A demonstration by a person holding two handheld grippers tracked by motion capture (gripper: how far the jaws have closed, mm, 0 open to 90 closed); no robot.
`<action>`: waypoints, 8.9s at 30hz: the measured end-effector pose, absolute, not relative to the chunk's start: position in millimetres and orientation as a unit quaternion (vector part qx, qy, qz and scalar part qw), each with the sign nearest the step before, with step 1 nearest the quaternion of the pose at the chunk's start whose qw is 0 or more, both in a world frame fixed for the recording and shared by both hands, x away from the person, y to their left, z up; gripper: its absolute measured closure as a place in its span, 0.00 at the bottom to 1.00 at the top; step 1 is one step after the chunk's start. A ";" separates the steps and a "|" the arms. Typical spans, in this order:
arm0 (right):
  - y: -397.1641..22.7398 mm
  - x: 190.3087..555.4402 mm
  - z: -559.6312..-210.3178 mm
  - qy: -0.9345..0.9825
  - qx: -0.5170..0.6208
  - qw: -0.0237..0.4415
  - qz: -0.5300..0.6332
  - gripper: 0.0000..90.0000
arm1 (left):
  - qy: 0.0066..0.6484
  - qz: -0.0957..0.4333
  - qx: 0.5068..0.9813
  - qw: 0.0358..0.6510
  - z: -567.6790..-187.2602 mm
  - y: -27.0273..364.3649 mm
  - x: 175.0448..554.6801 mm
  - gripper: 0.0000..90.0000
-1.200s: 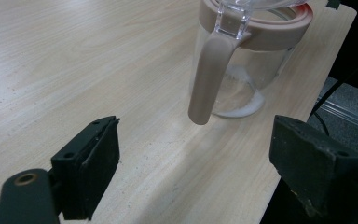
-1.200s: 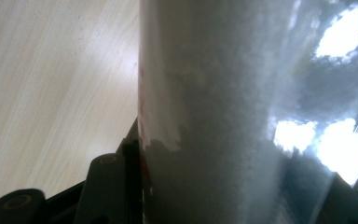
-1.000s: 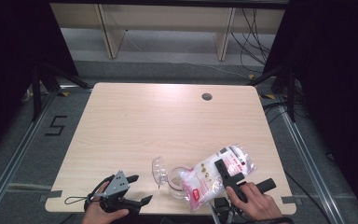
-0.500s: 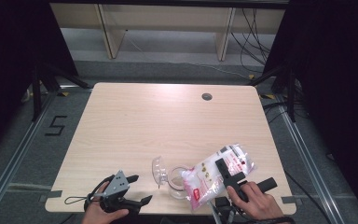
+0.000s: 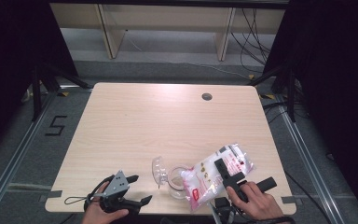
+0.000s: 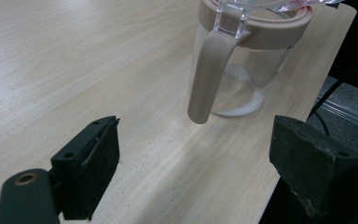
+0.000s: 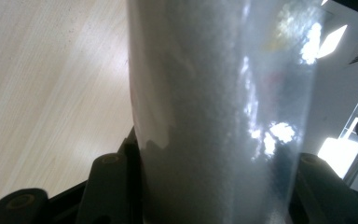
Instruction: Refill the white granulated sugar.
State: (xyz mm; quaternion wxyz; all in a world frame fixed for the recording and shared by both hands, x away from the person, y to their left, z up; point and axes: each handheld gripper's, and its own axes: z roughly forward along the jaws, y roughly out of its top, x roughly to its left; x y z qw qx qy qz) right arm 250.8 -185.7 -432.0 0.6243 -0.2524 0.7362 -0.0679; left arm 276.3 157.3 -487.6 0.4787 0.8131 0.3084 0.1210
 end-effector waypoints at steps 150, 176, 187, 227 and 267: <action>-188.8 246.0 -419.6 0.736 -0.278 0.616 -0.036 0.62 | 0.312 0.122 0.811 0.479 -487.2 159.1 275.0 0.18; -189.4 249.7 -419.1 0.736 -0.290 0.610 -0.034 0.62 | 0.309 0.124 0.813 0.478 -487.2 159.7 275.6 0.18; -189.6 248.3 -420.4 0.741 -0.277 0.611 -0.028 0.62 | 0.310 0.125 0.813 0.478 -487.0 159.8 275.4 0.18; -190.1 247.7 -420.5 0.739 -0.278 0.613 -0.019 0.63 | 0.309 0.126 0.814 0.476 -486.8 159.9 275.3 0.18; -191.5 249.0 -420.5 0.740 -0.278 0.612 -0.013 0.64 | 0.311 0.126 0.813 0.476 -486.9 159.8 275.2 0.18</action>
